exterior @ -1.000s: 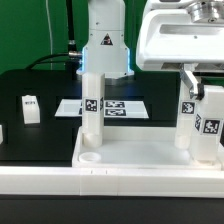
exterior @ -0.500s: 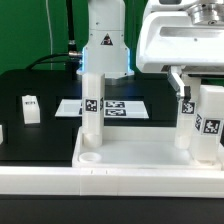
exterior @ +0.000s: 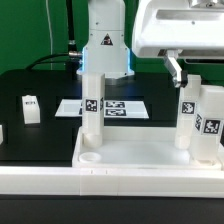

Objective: Assemble desk

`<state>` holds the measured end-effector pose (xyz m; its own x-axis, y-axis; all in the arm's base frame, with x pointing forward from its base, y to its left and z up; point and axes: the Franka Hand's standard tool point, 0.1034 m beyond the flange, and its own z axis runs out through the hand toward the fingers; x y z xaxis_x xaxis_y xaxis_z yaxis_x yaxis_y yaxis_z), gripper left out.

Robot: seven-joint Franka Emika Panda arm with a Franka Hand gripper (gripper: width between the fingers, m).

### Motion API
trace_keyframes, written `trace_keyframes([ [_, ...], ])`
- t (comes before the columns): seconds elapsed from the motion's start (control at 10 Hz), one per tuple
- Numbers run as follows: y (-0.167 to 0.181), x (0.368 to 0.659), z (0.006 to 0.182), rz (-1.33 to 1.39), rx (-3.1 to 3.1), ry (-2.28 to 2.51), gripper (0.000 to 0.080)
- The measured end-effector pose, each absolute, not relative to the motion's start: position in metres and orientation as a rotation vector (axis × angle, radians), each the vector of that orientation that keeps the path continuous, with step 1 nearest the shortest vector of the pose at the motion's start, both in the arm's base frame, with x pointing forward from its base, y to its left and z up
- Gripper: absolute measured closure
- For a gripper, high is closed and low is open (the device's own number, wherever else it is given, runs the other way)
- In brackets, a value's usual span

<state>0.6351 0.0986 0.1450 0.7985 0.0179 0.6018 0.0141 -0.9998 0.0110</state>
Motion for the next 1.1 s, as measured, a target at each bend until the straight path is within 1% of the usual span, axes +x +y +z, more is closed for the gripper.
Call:
trace_keyframes([
  [0.2, 0.099, 0.635, 0.143, 0.979, 2.98, 0.028, 0.015],
  [0.3, 0.1, 0.632, 0.137, 0.928, 2.999, 0.027, 0.015],
  [0.4, 0.101, 0.631, 0.13, 0.814, 3.042, 0.023, 0.015],
  [0.5, 0.105, 0.632, 0.128, 0.694, 3.085, 0.017, 0.015],
  [0.6, 0.104, 0.636, 0.128, 0.637, 3.102, 0.014, 0.015],
  [0.7, 0.105, 0.631, 0.123, 0.504, 3.136, 0.012, 0.015],
  [0.9, 0.105, 0.63, 0.122, 0.292, 3.177, 0.009, 0.015],
  [1.0, 0.103, 0.633, 0.122, 0.24, 3.183, 0.005, 0.015],
  [1.1, 0.1, 0.634, 0.12, 0.261, 3.177, 0.001, 0.015],
])
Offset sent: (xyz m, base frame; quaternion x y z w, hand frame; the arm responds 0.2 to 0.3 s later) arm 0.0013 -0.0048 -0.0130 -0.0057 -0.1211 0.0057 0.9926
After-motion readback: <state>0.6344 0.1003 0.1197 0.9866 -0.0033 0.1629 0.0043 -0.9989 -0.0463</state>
